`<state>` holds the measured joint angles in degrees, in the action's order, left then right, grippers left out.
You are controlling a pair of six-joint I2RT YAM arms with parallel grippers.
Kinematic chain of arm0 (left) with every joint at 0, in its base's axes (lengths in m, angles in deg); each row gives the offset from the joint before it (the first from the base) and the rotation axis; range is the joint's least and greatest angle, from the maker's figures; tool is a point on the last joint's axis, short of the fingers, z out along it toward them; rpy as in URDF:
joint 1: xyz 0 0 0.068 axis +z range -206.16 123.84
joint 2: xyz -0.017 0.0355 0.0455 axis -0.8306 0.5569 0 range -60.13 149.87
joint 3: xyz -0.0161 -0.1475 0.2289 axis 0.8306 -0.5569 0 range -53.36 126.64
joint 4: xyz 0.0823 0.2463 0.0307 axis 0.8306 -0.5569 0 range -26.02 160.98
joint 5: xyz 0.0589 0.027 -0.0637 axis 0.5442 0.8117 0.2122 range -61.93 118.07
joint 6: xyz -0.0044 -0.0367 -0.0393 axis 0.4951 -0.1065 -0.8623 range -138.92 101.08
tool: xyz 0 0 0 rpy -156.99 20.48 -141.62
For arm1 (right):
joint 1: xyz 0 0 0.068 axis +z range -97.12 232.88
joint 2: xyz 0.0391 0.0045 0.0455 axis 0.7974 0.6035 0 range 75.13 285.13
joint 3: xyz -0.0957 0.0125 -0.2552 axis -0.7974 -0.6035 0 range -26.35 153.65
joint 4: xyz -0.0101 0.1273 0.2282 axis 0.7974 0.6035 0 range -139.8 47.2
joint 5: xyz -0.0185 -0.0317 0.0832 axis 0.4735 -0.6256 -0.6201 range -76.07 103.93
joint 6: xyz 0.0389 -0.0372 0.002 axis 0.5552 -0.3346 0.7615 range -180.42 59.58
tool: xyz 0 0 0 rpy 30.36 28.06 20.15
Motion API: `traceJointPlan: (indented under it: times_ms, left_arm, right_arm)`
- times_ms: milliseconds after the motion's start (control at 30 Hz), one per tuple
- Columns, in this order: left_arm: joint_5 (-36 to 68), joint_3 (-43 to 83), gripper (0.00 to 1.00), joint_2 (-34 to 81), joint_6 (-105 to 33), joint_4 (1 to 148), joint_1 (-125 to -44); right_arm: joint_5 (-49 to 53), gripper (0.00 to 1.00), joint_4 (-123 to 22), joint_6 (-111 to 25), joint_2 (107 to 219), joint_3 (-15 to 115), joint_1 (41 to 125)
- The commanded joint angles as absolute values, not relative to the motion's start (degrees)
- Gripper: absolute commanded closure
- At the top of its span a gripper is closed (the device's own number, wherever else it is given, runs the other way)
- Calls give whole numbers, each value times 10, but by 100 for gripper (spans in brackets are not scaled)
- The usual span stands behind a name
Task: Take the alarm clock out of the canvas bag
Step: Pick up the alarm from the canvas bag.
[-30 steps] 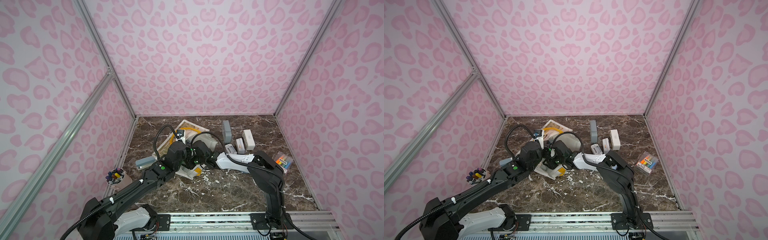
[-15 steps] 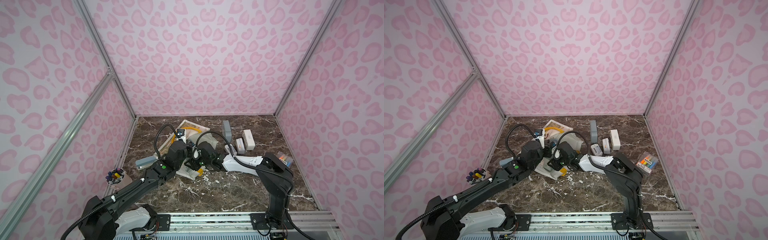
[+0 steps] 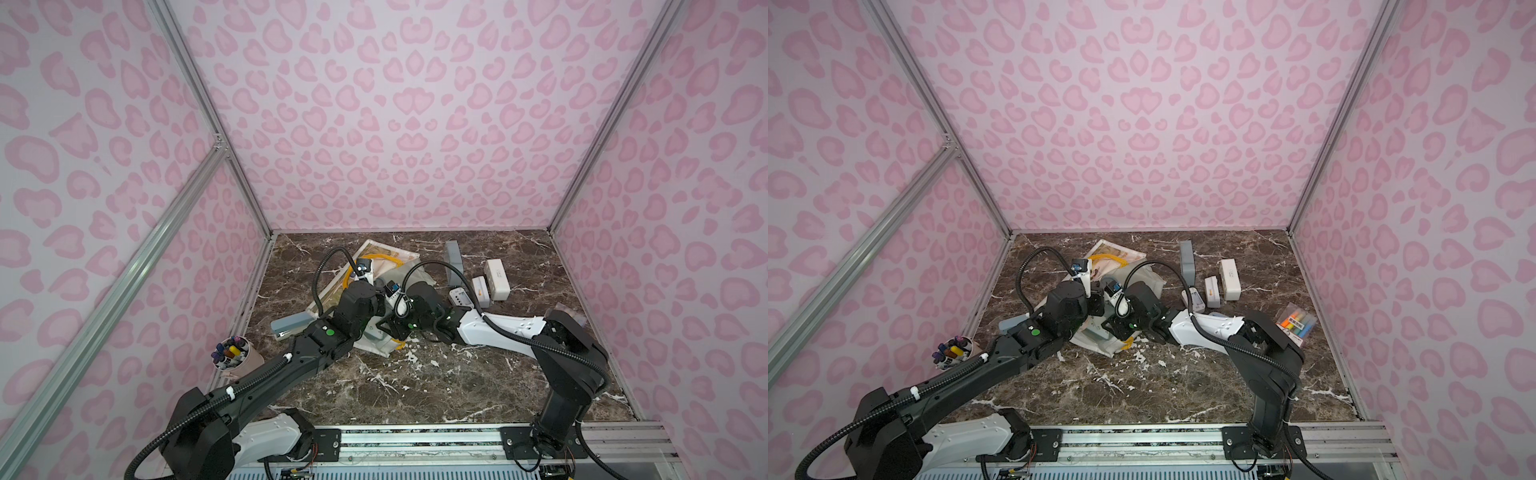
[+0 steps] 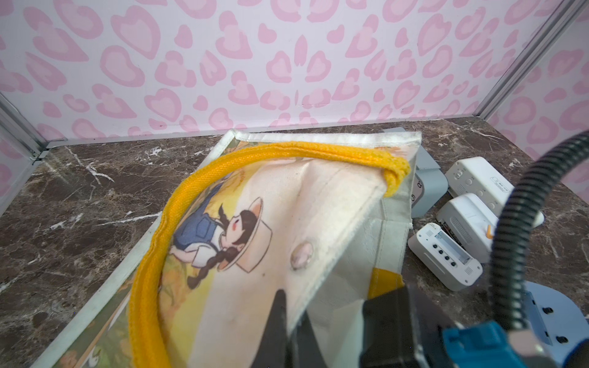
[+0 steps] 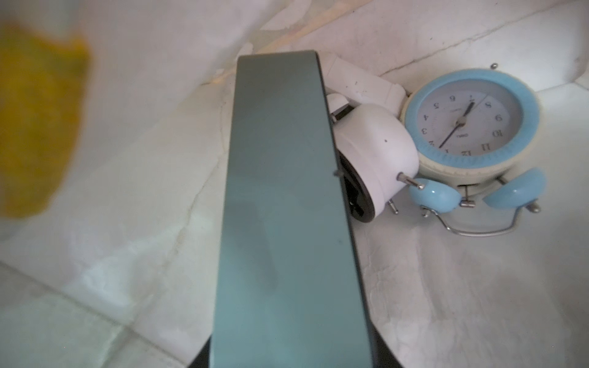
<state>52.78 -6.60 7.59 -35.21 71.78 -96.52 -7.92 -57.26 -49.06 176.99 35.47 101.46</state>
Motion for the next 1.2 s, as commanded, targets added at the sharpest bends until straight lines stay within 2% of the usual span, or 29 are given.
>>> traceJointPlan:
  times_ms: [0,667,1167]
  left_arm:
    - [538,-59,97,79,-355,710,-965]
    - [538,-55,97,85,-358,710,-965]
    - [549,-48,97,91,-361,702,-965]
  right_arm:
    - [-67,68,-580,-492,1763,354,1007]
    - [-78,68,-504,-515,1744,384,980]
    - [-68,68,-503,-522,1658,305,965]
